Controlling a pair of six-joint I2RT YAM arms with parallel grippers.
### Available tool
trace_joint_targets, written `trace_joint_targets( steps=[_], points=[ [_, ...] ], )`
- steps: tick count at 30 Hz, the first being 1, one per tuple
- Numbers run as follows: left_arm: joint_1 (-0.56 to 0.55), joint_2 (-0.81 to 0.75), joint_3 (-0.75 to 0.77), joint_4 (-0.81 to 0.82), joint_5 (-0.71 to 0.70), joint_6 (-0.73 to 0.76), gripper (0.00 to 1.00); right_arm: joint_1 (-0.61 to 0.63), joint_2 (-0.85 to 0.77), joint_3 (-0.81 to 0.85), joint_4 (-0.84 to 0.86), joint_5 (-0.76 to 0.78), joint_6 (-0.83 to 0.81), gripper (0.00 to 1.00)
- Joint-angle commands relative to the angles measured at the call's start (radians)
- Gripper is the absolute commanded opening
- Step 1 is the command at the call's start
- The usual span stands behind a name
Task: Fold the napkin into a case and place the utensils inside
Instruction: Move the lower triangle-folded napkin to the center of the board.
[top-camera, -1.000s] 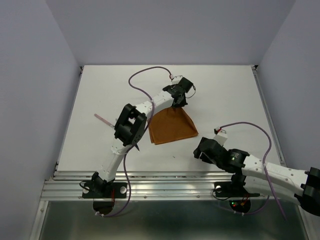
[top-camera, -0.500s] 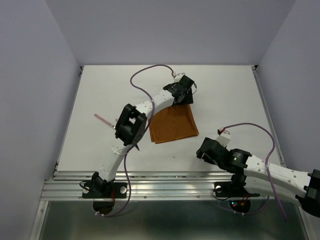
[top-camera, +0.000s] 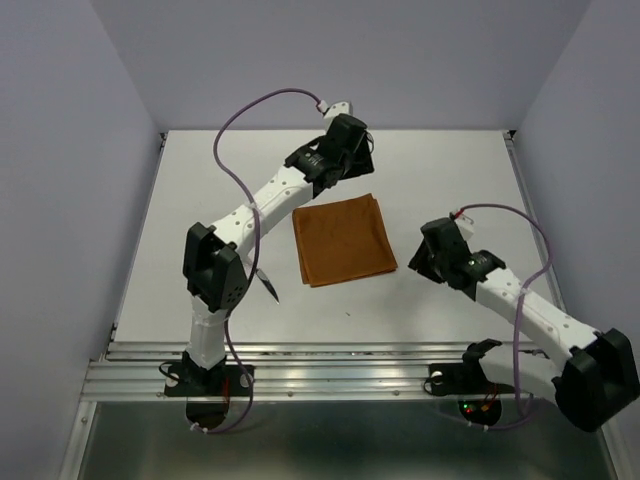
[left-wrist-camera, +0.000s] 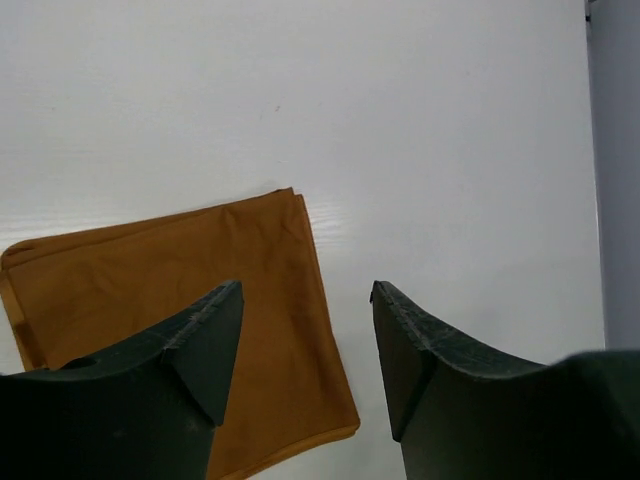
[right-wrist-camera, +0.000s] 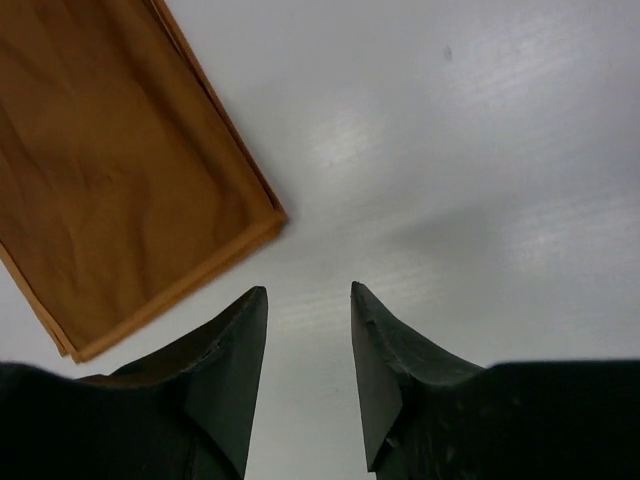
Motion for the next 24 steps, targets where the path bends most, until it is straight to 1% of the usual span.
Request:
trace_joint_targets(
  steps=[1,2,3,4,5,7,9,12,13,17,18,20,23,24],
  points=[
    [0.048,-0.088,-0.174,-0.042,-0.034,-0.026,0.62,-0.177,0.226,0.124,0.183,-0.253,-0.283,0.43],
    [0.057,-0.106,-0.212,-0.042,-0.040,-0.028,0.61,-0.177,0.271,0.192,0.190,-0.263,-0.308,0.45],
    [0.074,-0.141,-0.282,-0.039,-0.041,-0.031,0.61,-0.177,0.312,0.236,0.195,-0.270,-0.334,0.48],
    [0.086,-0.161,-0.317,-0.031,-0.040,-0.032,0.61,-0.177,0.357,0.276,0.194,-0.278,-0.361,0.52],
    [0.099,-0.177,-0.353,-0.013,-0.017,-0.028,0.62,-0.177,0.395,0.311,0.195,-0.283,-0.396,0.62],
    [0.151,-0.216,-0.437,0.003,0.008,-0.026,0.63,-0.177,0.496,0.398,0.194,-0.284,-0.423,0.66],
    [0.189,-0.246,-0.505,0.013,0.017,-0.017,0.63,-0.177,0.578,0.458,0.197,-0.295,-0.449,0.68],
    [0.217,-0.285,-0.565,0.036,0.034,0.000,0.63,-0.177,0.644,0.494,0.204,-0.321,-0.461,0.68],
    [0.229,-0.295,-0.600,0.041,0.038,0.003,0.63,-0.177,0.682,0.503,0.209,-0.329,-0.463,0.67],
    [0.251,-0.325,-0.666,0.058,0.048,0.014,0.63,-0.177,0.745,0.494,0.244,-0.337,-0.441,0.60],
    [0.258,-0.336,-0.675,0.063,0.051,0.015,0.63,-0.177,0.753,0.488,0.249,-0.321,-0.437,0.56],
    [0.266,-0.347,-0.703,0.070,0.052,0.021,0.64,-0.177,0.761,0.474,0.267,-0.312,-0.423,0.53],
    [0.281,-0.358,-0.735,0.089,0.063,0.029,0.64,-0.177,0.755,0.433,0.292,-0.315,-0.412,0.42],
    [0.284,-0.359,-0.743,0.092,0.072,0.029,0.64,-0.177,0.748,0.422,0.295,-0.321,-0.412,0.35]
  ],
)
